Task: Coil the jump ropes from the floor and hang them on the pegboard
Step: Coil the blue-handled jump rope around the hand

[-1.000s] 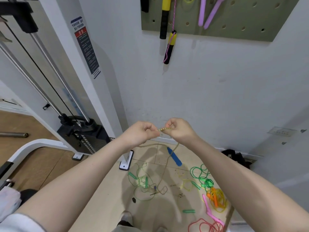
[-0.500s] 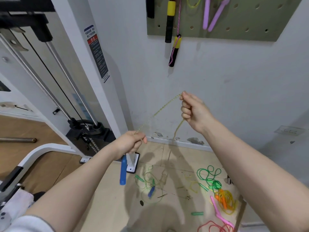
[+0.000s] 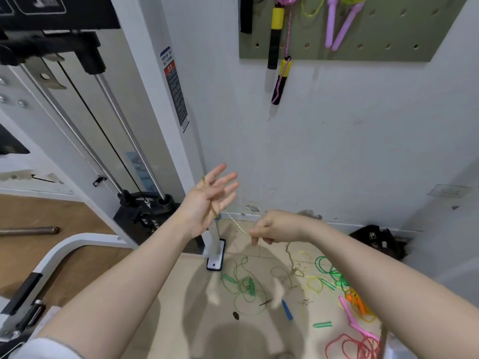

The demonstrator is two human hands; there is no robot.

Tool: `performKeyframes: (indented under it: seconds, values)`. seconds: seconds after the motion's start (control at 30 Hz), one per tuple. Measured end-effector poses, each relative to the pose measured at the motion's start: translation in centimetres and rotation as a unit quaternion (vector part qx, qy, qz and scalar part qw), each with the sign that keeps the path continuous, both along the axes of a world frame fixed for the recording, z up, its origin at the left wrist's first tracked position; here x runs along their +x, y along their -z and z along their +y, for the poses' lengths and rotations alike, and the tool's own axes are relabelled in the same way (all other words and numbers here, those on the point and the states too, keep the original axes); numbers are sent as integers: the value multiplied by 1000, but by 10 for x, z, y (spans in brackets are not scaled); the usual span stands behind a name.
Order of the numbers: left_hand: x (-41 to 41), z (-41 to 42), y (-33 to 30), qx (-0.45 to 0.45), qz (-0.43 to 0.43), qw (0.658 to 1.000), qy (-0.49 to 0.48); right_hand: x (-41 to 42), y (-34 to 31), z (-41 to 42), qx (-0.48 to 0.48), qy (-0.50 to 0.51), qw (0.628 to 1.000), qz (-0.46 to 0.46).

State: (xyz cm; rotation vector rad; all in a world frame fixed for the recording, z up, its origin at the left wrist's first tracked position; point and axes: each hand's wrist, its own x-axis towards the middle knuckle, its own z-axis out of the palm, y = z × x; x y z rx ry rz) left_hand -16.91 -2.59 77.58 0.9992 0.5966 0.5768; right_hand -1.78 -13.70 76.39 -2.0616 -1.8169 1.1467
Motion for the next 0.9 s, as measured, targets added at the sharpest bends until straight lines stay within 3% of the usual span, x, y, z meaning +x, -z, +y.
performKeyframes:
  seconds: [0.07, 0.13, 0.2, 0.3, 0.37, 0.5, 0.6, 0.67, 0.7, 0.77, 0.83, 0.9]
  values:
    - [-7, 3, 9, 50, 91, 994, -15, -20, -18, -1, 39, -59, 997, -16]
    - [-12, 1, 13, 74, 149, 986, 8, -38, -40, -2, 38, -73, 996, 29]
    - [-17, -6, 12, 84, 166, 980, 69, -49, -61, -2, 71, -86, 994, 20]
    - [-27, -20, 7, 104, 188, 961, 174, -47, -80, 7, 227, -56, 968, -89]
    - [-35, -21, 3, 77, 156, 964, 199, -44, -85, 11, 278, 2, 958, -70]
    - [-48, -14, -5, 32, 126, 943, 306, -47, -66, 13, 279, 139, 931, 192]
    - [-62, -16, -13, -4, 76, 887, 455, -53, -37, 12, 171, 184, 853, 457]
    - [-68, -15, -16, -47, -12, 866, 497, -62, -17, 13, 132, 211, 823, 511]
    - [-70, -15, -18, -53, -55, 876, 476, -69, -8, 15, 130, 220, 833, 490]
    - [-72, -13, -26, -58, -104, 932, 343, -86, 7, 19, 142, 213, 900, 352]
    - [-74, -3, -31, -71, -108, 977, 167, -100, 12, 18, 139, 163, 963, 164]
    - [-75, 15, -27, -42, -71, 994, 70, -110, 5, 14, 109, 90, 986, 83]
